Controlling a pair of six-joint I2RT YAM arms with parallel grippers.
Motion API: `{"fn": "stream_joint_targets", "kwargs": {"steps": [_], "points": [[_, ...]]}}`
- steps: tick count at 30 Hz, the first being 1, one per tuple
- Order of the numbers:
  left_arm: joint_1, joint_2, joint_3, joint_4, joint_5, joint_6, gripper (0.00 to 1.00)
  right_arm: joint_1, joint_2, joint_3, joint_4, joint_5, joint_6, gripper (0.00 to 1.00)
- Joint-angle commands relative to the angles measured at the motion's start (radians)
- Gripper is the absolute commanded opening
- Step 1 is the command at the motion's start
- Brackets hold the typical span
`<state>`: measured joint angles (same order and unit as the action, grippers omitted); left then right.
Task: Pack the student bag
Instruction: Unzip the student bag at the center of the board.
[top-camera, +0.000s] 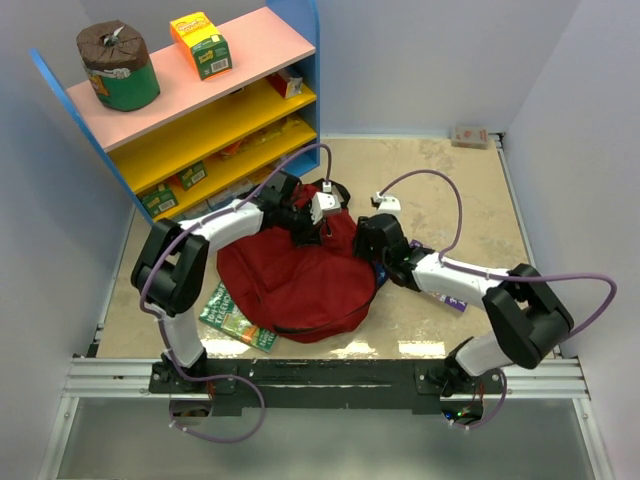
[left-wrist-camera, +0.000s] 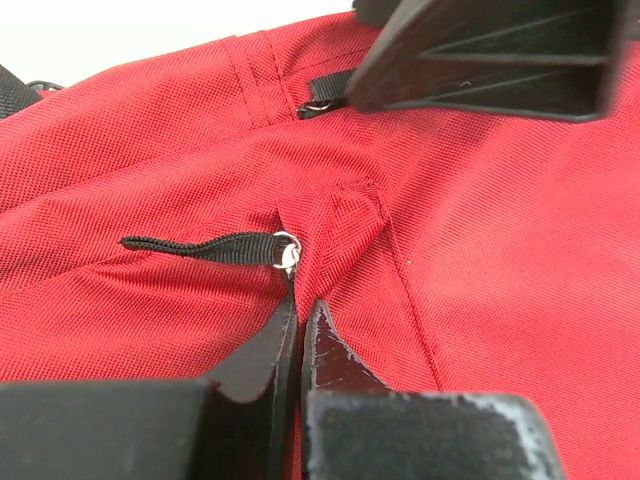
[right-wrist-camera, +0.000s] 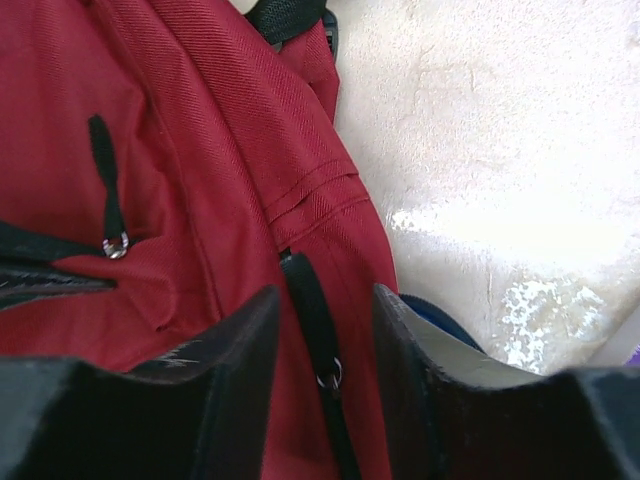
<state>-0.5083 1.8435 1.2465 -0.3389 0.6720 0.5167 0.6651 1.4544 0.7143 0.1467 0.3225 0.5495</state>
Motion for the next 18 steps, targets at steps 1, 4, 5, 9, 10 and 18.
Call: {"fn": "stream_joint_targets", "kwargs": {"steps": [1,4,5,9,10,18], "points": [[-0.016,-0.061,-0.016,0.005,0.009,0.017,0.00,-0.009,0.047,0.060,0.042,-0.017,-0.031,0.40],[-0.018,-0.070,-0.024,0.011,0.008,0.014,0.00,-0.007,0.083,0.102,0.022,-0.030,-0.040,0.31],[-0.018,-0.073,-0.027,0.014,0.008,0.014,0.00,-0.009,0.092,0.106,0.019,-0.034,-0.042,0.29],[-0.016,-0.078,-0.038,0.027,0.009,0.009,0.00,-0.009,0.092,0.106,0.017,-0.060,-0.051,0.20],[-0.018,-0.076,-0.042,0.031,0.008,0.008,0.00,-0.009,0.093,0.108,0.020,-0.065,-0.059,0.12],[-0.018,-0.078,-0.059,0.064,0.005,-0.009,0.00,-0.007,0.029,0.126,-0.048,-0.010,-0.066,0.00]]}}
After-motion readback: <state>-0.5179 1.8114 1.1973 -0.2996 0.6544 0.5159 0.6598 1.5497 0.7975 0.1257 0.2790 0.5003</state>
